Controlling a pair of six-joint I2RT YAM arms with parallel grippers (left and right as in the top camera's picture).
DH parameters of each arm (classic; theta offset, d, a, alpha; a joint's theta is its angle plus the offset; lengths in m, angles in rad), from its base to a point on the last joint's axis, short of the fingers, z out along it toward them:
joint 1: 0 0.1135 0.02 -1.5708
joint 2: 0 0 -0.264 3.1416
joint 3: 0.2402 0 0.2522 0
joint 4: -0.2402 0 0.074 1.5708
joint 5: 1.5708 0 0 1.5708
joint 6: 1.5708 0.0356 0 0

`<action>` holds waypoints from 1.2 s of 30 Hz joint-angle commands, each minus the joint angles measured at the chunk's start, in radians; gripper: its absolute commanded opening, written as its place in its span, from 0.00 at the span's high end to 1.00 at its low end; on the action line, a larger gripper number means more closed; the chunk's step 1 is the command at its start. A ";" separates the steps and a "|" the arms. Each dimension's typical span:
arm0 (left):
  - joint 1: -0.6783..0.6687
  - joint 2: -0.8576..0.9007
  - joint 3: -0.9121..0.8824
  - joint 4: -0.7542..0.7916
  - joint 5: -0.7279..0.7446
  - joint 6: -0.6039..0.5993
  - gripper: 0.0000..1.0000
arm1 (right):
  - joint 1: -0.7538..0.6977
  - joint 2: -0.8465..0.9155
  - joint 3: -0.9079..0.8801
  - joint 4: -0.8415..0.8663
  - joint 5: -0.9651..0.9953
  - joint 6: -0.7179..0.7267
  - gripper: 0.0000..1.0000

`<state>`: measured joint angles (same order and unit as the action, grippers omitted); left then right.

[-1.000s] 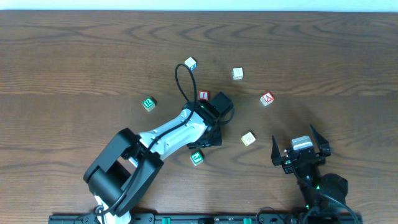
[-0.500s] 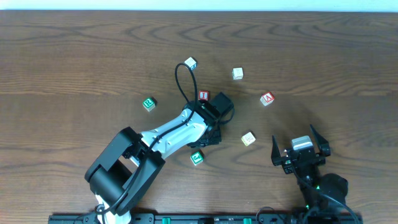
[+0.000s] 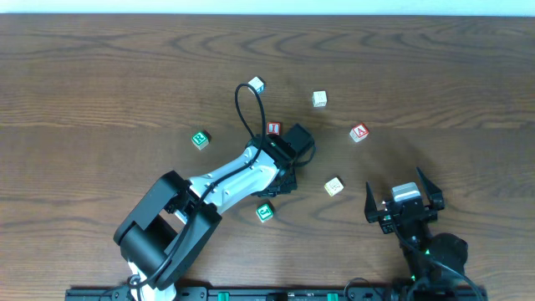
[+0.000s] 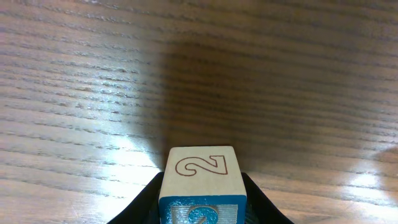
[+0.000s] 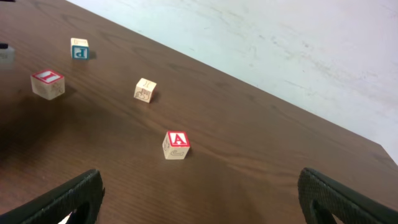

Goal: Spell out Ai2
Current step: 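Carry the '2' block and place it right of the 'I' block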

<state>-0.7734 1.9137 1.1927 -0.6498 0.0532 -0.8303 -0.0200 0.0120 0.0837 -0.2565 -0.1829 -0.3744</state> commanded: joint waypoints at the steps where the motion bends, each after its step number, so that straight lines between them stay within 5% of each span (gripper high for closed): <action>1: 0.017 0.006 0.050 -0.004 -0.055 0.069 0.87 | 0.005 -0.007 -0.003 -0.001 0.002 -0.008 0.01; 8: 0.041 0.008 0.219 0.050 -0.184 0.330 0.94 | 0.005 -0.007 -0.003 -0.001 0.002 -0.008 0.01; 21: 0.148 0.195 0.451 0.045 -0.119 0.503 0.94 | 0.005 -0.007 -0.003 -0.001 0.002 -0.008 0.01; 36: 0.077 0.233 0.499 -0.013 -0.111 0.357 0.94 | 0.005 -0.007 -0.003 -0.001 0.002 -0.008 0.01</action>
<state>-0.6853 2.1365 1.6691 -0.6548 -0.0616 -0.4091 -0.0200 0.0120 0.0837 -0.2565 -0.1829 -0.3744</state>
